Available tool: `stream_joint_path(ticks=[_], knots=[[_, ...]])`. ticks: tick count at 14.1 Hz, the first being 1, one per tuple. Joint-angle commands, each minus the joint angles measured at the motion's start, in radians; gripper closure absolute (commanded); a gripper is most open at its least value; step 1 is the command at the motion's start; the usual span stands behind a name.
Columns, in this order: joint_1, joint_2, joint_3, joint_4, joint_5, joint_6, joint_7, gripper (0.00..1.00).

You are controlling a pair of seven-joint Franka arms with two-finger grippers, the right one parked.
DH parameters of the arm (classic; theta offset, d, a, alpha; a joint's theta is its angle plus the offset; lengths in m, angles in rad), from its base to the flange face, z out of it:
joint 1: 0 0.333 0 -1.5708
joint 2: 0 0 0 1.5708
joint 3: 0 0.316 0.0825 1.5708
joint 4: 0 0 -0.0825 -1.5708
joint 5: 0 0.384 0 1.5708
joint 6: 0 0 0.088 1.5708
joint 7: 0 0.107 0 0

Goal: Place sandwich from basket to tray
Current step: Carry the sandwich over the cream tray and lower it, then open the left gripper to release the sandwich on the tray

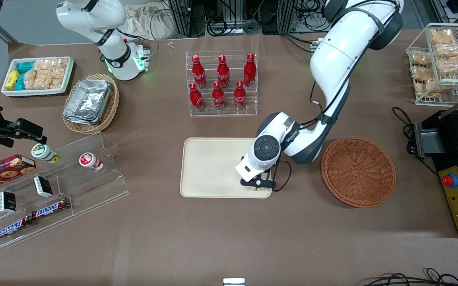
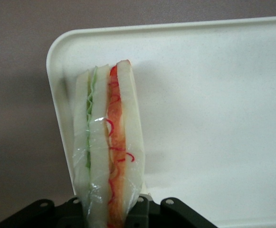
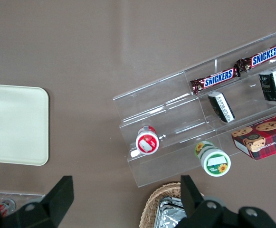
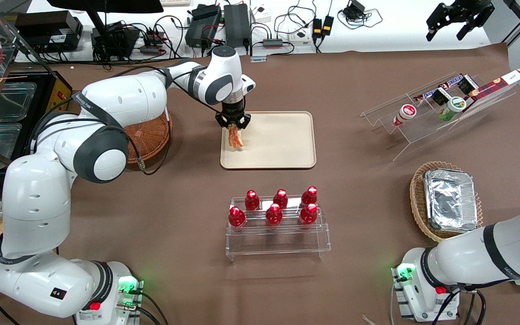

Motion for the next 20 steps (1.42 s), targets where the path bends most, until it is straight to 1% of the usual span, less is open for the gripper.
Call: stream_joint_path(ticks=[1,2,3,4,9,12,16,18,20], knots=[[-0.010,-0.008,0.004,-0.014,0.018,0.013,0.006,0.71],[-0.010,-0.007,0.004,-0.014,0.016,0.010,0.004,0.42],[-0.013,-0.004,0.004,-0.014,0.016,0.004,-0.008,0.08],[-0.024,-0.002,0.004,-0.016,0.012,-0.003,-0.022,0.00],[-0.016,-0.045,0.007,-0.013,0.007,-0.043,-0.048,0.00],[-0.012,-0.137,0.019,-0.003,0.004,-0.170,-0.037,0.00],[0.085,-0.284,0.022,-0.006,-0.007,-0.302,-0.030,0.00],[0.137,-0.359,0.021,-0.008,-0.048,-0.358,-0.010,0.00],[0.207,-0.419,0.021,-0.007,-0.075,-0.411,0.064,0.00]])
